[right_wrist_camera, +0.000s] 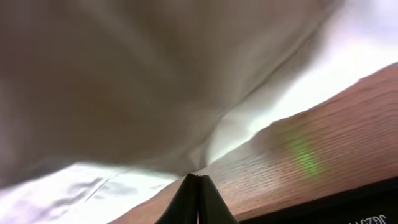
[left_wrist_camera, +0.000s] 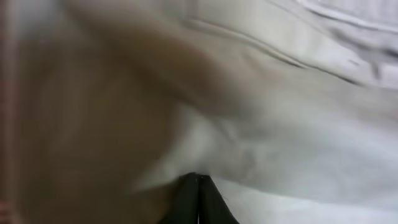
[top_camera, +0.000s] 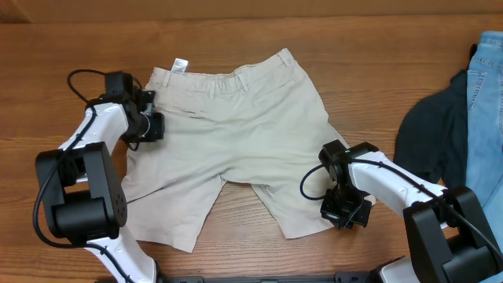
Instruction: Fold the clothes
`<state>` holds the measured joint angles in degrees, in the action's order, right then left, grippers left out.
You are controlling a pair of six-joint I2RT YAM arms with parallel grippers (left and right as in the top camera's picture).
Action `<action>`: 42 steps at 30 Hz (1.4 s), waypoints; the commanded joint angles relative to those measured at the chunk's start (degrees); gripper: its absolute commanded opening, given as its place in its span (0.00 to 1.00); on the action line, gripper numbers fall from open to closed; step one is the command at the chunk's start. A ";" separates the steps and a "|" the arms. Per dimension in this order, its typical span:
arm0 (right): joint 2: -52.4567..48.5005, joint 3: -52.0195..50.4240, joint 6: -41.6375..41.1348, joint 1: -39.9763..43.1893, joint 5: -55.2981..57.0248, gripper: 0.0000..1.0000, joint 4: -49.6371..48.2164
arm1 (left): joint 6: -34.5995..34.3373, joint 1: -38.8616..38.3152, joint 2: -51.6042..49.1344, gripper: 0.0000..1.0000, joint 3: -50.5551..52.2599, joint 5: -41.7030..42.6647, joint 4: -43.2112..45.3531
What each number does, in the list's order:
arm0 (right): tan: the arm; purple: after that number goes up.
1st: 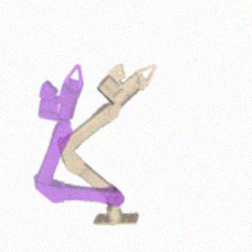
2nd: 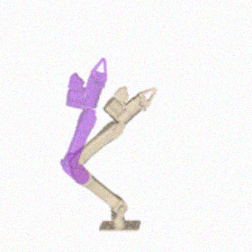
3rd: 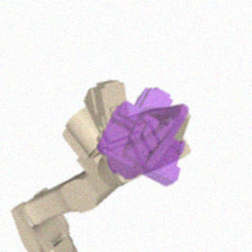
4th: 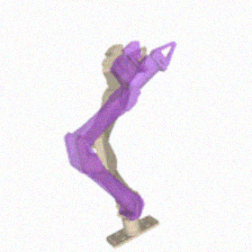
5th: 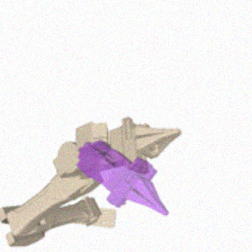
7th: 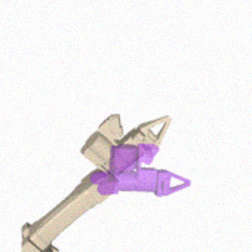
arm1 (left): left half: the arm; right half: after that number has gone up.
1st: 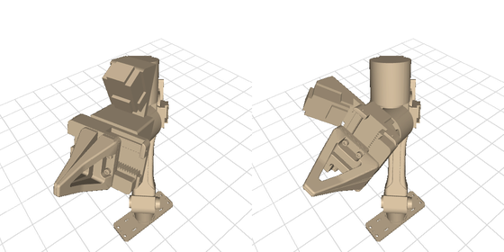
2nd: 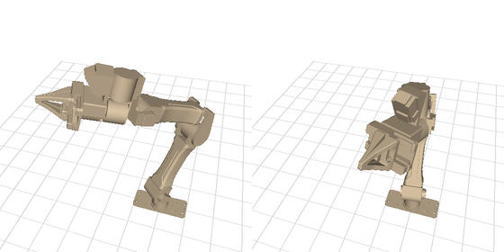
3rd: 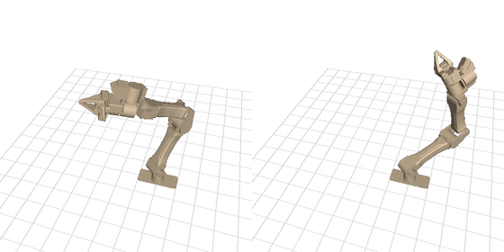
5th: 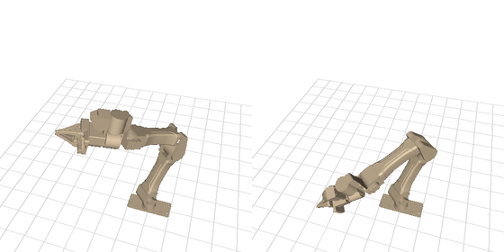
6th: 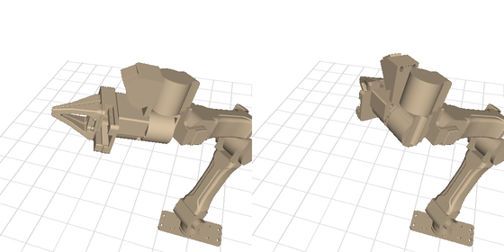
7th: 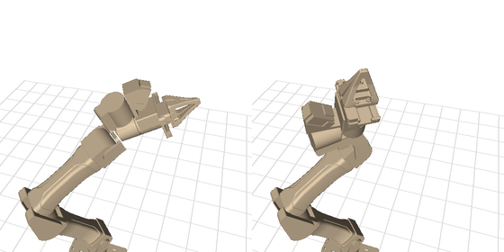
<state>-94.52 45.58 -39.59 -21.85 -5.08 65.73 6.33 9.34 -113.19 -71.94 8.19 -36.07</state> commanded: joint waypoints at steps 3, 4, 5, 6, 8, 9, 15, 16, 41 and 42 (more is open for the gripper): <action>2.10 1.90 9.75 -0.37 -3.98 0.04 -2.56 | -5.09 5.38 -1.86 0.04 -1.31 -5.97 0.42; 3.50 2.84 17.07 -0.66 -10.01 0.04 -4.02 | -4.92 5.66 -1.77 0.04 -2.03 -5.09 -0.11; 4.70 3.61 22.84 -0.92 -15.02 0.04 -4.76 | -4.98 5.66 -1.75 0.04 -2.67 -5.18 -0.66; 5.77 4.20 27.08 -1.11 -18.82 0.04 -5.25 | -5.03 5.64 -1.70 0.04 -3.41 -5.25 -1.29; 7.67 5.05 31.76 -1.62 -22.88 0.05 -5.86 | -5.05 5.64 -1.68 0.04 -4.92 -5.22 -2.51; 7.85 5.05 31.95 -1.73 -22.88 0.05 -6.58 | -5.07 5.64 -1.66 0.04 -5.51 -5.20 -2.99; 7.43 5.03 16.24 -0.63 -17.70 0.07 -34.56 | -5.05 5.64 -1.66 0.04 -6.23 -5.38 -4.44; 6.93 5.03 14.40 -0.63 -17.73 0.07 -39.26 | -5.05 5.64 -1.66 0.04 -6.23 -5.38 -4.63; -6.27 5.18 18.43 5.79 -44.37 0.57 -50.34 | 23.34 -18.99 -3.74 0.23 -23.96 7.76 -3.74; -4.76 5.20 18.40 5.79 -45.16 0.57 -51.89 | 23.78 -19.58 -4.50 0.24 -23.93 7.65 -3.34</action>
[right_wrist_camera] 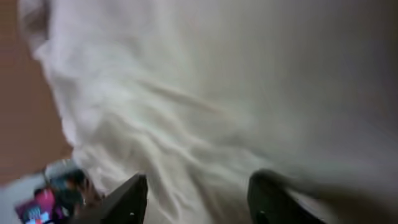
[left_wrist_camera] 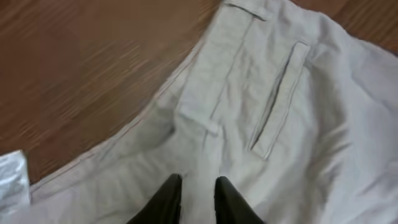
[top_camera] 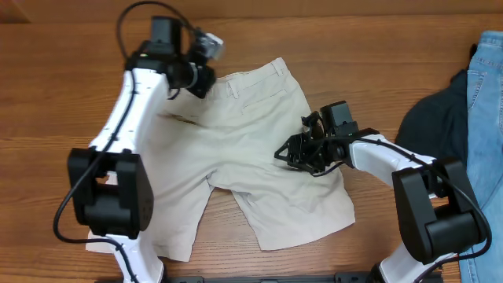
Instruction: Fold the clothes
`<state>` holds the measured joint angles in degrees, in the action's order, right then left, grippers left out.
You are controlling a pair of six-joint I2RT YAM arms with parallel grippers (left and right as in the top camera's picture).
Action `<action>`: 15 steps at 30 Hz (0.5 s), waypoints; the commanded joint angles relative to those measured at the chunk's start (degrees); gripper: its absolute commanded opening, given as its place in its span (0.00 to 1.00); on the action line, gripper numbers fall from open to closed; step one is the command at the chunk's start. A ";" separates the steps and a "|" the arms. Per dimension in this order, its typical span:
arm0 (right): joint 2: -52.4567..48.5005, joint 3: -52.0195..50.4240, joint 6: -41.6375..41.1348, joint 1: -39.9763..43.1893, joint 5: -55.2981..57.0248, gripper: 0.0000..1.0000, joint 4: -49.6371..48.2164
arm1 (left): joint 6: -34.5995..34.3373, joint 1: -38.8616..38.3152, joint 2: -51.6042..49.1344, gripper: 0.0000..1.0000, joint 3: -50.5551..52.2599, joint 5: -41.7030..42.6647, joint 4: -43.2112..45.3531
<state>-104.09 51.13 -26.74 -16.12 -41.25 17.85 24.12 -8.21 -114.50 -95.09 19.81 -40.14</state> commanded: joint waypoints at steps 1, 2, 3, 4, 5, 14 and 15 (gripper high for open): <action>6.75 -0.35 5.33 0.07 -8.98 0.57 -5.16 | 5.92 -2.38 -3.91 0.24 -0.81 -4.50 1.42; 9.57 -0.33 5.22 0.07 -8.98 0.57 -5.88 | 5.70 -2.56 -4.94 0.24 -0.81 -4.72 2.05; 11.43 -0.13 4.70 0.07 -8.98 0.57 -5.77 | 5.42 -2.60 -6.12 0.21 -0.81 -4.79 2.64; 13.16 -0.04 4.02 0.07 -9.03 0.57 -5.73 | 5.44 -2.60 -7.37 0.14 -0.81 -4.79 2.99; 16.94 -0.04 3.58 0.07 -9.01 0.57 -5.55 | 5.46 -2.60 -10.01 0.07 -0.81 -4.79 3.74; 25.77 -0.04 2.51 0.07 -7.67 0.56 -2.82 | -5.86 -1.95 -20.33 0.04 -0.81 -21.09 10.25; 25.77 -0.04 2.51 0.07 -7.30 0.56 -2.14 | -9.99 -1.36 -20.90 0.04 -0.81 -26.43 10.56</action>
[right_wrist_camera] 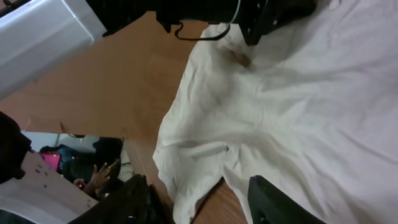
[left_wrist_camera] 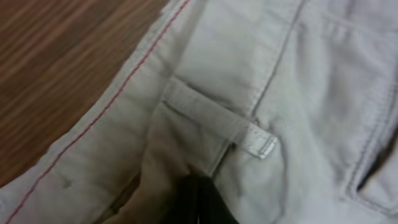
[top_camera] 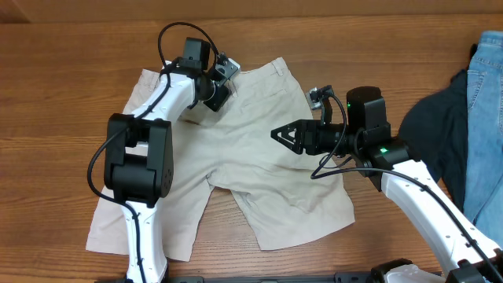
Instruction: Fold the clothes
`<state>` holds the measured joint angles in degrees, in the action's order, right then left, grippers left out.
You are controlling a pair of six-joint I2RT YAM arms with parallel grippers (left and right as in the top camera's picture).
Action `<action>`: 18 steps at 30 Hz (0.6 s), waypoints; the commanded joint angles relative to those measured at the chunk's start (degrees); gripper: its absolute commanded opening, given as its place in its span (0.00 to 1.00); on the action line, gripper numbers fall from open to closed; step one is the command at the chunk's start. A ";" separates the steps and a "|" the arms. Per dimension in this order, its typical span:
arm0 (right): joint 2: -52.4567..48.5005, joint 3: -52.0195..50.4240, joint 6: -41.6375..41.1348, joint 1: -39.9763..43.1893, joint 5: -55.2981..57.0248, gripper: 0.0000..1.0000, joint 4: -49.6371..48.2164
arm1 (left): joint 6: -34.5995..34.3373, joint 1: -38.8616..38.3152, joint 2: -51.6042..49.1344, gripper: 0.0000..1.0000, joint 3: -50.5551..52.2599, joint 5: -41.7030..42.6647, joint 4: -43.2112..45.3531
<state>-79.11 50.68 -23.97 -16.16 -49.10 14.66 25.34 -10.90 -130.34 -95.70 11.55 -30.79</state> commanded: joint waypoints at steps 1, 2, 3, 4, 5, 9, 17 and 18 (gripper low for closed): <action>0.79 0.42 -0.26 0.11 1.70 0.56 2.16 | -15.10 2.19 -5.31 0.04 -0.20 -22.93 1.29; 0.79 0.42 -0.26 0.11 3.63 0.56 4.00 | -19.41 3.78 -5.33 0.04 -0.20 -27.69 1.27; 0.70 0.42 -0.55 0.11 6.36 0.55 6.36 | -22.23 5.38 -5.33 0.04 -0.24 -29.35 1.29; 0.66 0.42 -2.03 0.11 8.92 0.55 8.57 | -25.20 7.54 -5.31 0.04 -0.68 -29.94 0.81; 0.52 0.42 -3.34 0.11 11.15 0.56 10.82 | -27.61 9.27 -5.31 0.04 -1.09 -29.92 0.00; -1.77 0.42 -3.32 0.04 12.63 0.55 14.88 | -33.35 15.96 -5.31 0.04 -1.66 -27.89 -3.87; -12.68 0.42 -6.12 -3.23 12.63 0.57 10.69 | -46.53 23.78 -5.31 0.04 -2.27 -28.37 -14.86; -13.42 0.42 -6.10 -4.00 12.68 0.57 9.20 | -44.54 24.26 -5.29 0.04 -2.69 -25.55 -14.73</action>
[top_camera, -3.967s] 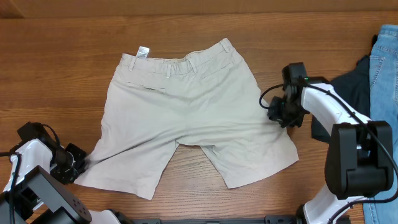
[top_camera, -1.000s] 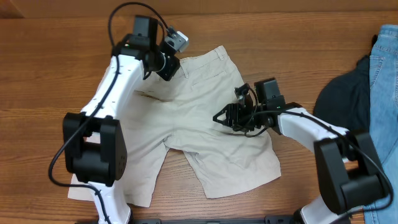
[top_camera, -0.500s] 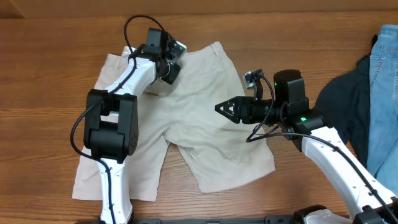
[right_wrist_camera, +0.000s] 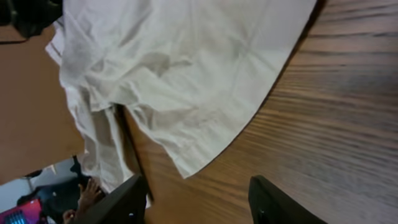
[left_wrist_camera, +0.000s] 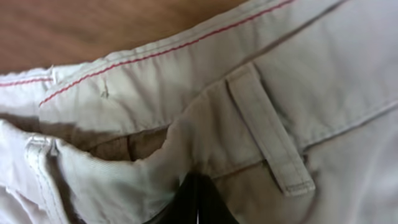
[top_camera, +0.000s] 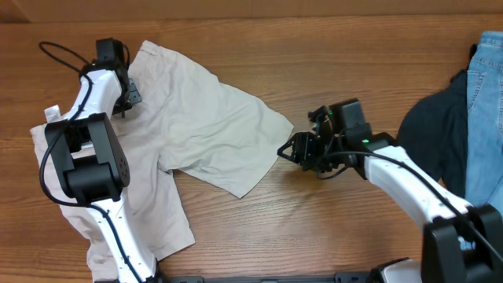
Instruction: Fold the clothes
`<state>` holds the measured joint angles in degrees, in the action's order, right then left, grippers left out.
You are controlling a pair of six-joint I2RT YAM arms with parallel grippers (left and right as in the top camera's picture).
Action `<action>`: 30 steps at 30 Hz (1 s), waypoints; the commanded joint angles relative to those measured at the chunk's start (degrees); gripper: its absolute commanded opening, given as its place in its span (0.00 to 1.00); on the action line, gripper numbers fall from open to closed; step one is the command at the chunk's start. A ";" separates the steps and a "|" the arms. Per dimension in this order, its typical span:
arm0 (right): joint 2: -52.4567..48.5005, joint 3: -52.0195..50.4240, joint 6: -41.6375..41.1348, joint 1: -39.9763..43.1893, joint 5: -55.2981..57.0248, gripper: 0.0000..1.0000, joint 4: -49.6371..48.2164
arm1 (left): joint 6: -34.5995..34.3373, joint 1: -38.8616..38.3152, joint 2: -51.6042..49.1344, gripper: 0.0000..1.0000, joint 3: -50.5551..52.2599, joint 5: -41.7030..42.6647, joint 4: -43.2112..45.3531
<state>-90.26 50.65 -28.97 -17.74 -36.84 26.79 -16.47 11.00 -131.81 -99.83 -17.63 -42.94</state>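
Beige shorts (top_camera: 204, 126) lie crumpled on the left half of the table, one leg spread toward the middle and the other trailing down the left edge. My left gripper (top_camera: 124, 97) is at the far-left waistband. In the left wrist view it (left_wrist_camera: 198, 186) is shut on the waistband fabric (left_wrist_camera: 280, 74) beside a belt loop. My right gripper (top_camera: 294, 151) stands open just right of the shorts' leg edge. The right wrist view shows its (right_wrist_camera: 202, 202) fingers wide apart over bare wood, with the shorts (right_wrist_camera: 186, 62) ahead of them.
A dark garment (top_camera: 428, 141) and blue jeans (top_camera: 483, 118) are piled at the right edge of the wooden table (top_camera: 330, 47). Both arms' bases stand at the near edge.
My left gripper, still shut on the waistband, has gone from the top centre to the far left, and the shorts have shifted left with it. My open right gripper is now off the cloth, over wood.
First the shorts lay spread flat, my left gripper shut at the left waist side and my right shut at the right leg hem. Then both were open over the shorts. Then the left was shut on the waistband, and now the shorts lie bunched at the left.
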 commanded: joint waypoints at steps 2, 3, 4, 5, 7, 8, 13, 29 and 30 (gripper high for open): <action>-3.50 0.44 -1.31 -4.02 2.16 0.57 -7.52 | 2.14 2.69 -3.82 0.04 0.48 8.55 -1.73; -4.28 0.44 -1.33 -5.01 5.03 0.44 -10.43 | 4.22 2.62 -3.82 0.04 -0.79 10.45 -2.08; -5.07 0.44 -3.02 -5.73 9.33 0.31 -12.17 | 4.98 2.36 -3.82 0.04 -1.79 11.13 -2.58; -5.81 0.44 -5.33 -6.25 13.16 0.14 -13.53 | 5.49 2.08 -3.82 0.04 -2.62 11.30 -3.08; -8.00 0.44 -5.84 -6.54 16.22 0.06 -17.97 | 6.69 1.29 -3.82 0.04 -4.33 11.32 -3.91; -9.57 0.44 -5.81 -6.54 16.55 0.06 -21.68 | 7.76 0.94 -3.82 0.04 -5.18 11.30 -4.46; -16.83 0.46 -9.25 -6.54 18.49 0.04 -35.04 | 10.60 -0.37 -3.82 0.04 -7.72 11.72 -6.60; -25.62 17.05 -0.92 8.20 39.19 0.04 -10.54 | 12.24 -0.98 -3.72 0.12 -12.20 15.15 -10.67; -25.62 17.88 1.66 9.51 37.73 0.04 -10.97 | 12.24 -0.98 -3.72 0.12 -12.20 16.15 -10.67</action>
<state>-113.69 66.35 -36.01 -13.87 -4.51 15.73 -5.37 10.46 -134.93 -110.43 -4.64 -53.41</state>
